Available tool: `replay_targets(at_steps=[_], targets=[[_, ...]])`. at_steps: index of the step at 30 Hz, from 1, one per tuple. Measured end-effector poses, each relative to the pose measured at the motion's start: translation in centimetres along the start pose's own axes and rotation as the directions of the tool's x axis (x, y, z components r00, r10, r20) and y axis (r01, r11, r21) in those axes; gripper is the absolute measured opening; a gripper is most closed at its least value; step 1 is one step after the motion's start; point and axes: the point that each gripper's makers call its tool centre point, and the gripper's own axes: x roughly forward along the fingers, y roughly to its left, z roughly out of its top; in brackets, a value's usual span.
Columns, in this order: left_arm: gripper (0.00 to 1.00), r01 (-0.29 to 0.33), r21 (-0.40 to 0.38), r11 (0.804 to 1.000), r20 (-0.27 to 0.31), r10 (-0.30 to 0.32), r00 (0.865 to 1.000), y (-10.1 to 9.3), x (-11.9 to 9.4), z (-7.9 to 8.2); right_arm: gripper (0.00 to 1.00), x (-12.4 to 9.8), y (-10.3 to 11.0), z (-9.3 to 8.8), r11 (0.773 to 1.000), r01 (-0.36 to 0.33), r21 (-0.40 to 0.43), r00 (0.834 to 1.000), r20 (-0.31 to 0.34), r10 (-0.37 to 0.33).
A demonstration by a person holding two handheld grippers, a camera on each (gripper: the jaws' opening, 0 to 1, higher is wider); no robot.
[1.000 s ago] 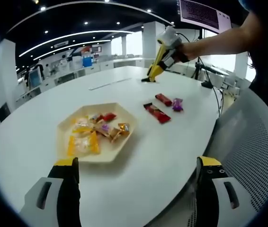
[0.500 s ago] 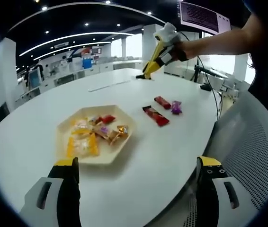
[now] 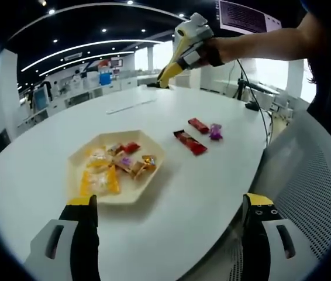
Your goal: Place the target food into the container with the food tongs after gripping and lifting it, then release it inside without dropping or visibly crushing the food.
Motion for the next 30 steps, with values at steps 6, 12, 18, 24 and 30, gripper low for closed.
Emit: replay_targets(at_steps=[6,12,18,24,30], targets=[[0.99,-0.003,-0.007,1.000,0.015,0.003,1.000,0.1,-0.1,0.3,0.20,2.5,2.3,1.8,0.999,-0.038,-0.025,0.999,0.003,0.038],[0.99,0.003,0.004,1.000,0.010,-0.003,1.000,-0.1,-0.1,0.3,0.21,5.4,4.5,4.0,0.997,-0.069,-0.042,0.998,0.006,0.069],[0.99,0.011,0.015,1.000,0.003,-0.011,1.000,-0.3,0.0,0.2,0.22,8.8,7.0,5.3,0.992,-0.094,-0.082,0.996,-0.008,0.094],[0.99,0.019,0.013,1.000,-0.007,-0.019,1.000,-0.5,0.1,0.0,0.25,10.4,8.2,4.7,0.990,-0.107,-0.092,0.994,-0.019,0.106],[0.99,0.022,-0.002,1.000,-0.001,-0.022,1.000,-0.5,0.0,0.1,0.27,9.9,7.6,4.3,0.993,-0.101,-0.061,0.995,-0.017,0.100]])
